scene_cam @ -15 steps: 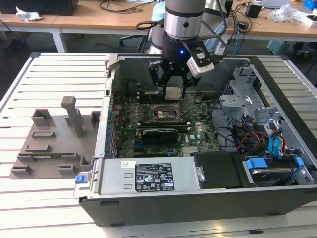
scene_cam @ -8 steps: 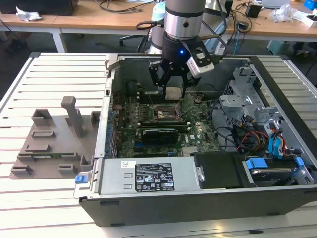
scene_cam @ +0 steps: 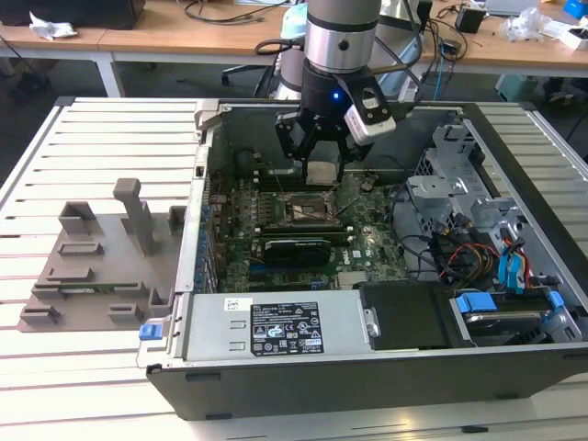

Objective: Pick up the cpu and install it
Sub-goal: 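Place the cpu into insertion slot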

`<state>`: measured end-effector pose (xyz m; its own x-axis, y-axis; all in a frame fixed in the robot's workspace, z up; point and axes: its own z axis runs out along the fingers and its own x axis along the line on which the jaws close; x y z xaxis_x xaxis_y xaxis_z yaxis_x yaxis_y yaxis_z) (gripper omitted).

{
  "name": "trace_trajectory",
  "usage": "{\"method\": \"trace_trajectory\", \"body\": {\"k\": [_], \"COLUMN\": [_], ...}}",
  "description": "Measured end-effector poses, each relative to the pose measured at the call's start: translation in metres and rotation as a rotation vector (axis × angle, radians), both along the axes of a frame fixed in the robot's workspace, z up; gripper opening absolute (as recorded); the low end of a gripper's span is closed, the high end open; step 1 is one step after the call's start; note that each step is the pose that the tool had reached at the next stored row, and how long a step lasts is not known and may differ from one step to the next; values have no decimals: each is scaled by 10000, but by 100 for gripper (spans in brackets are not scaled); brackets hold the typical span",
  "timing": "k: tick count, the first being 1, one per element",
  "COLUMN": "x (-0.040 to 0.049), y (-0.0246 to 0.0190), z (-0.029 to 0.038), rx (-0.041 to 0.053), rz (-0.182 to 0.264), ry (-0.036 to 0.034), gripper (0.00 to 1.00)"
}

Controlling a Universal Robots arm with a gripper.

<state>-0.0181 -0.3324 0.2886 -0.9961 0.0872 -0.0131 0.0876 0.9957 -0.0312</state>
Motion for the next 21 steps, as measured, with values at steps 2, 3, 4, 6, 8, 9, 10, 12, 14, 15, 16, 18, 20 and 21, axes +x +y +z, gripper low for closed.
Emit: {"method": "trace_trajectory", "body": {"k": [2,3,4,6,8,9,10,12,14,15,16,18,20,21], "x": [0,0,0,-1,0,0,0,0,0,0,0,0,0,0], "y": [0,0,0,0,0,0,0,0,0,0,0,0,0,0], "z": [0,0,0,0,-1,-1,-1,-1,-2,-2,-2,-2,-2,-3], "rx": [-6,-9,-11,-14,-14,-16,-16,-22,-23,-23,-24,-25,-27,-28], "rz": [-100,-166,-217,-521,-799,-962,-1067,-1377,-1568,-1643,-1737,-1899,-2136,-2207], "ry": [0,0,-1,0,0,0,0,0,0,0,0,1,0,0], "gripper": [55,55,55,55,55,55,55,55,55,55,55,55,55,55]}}
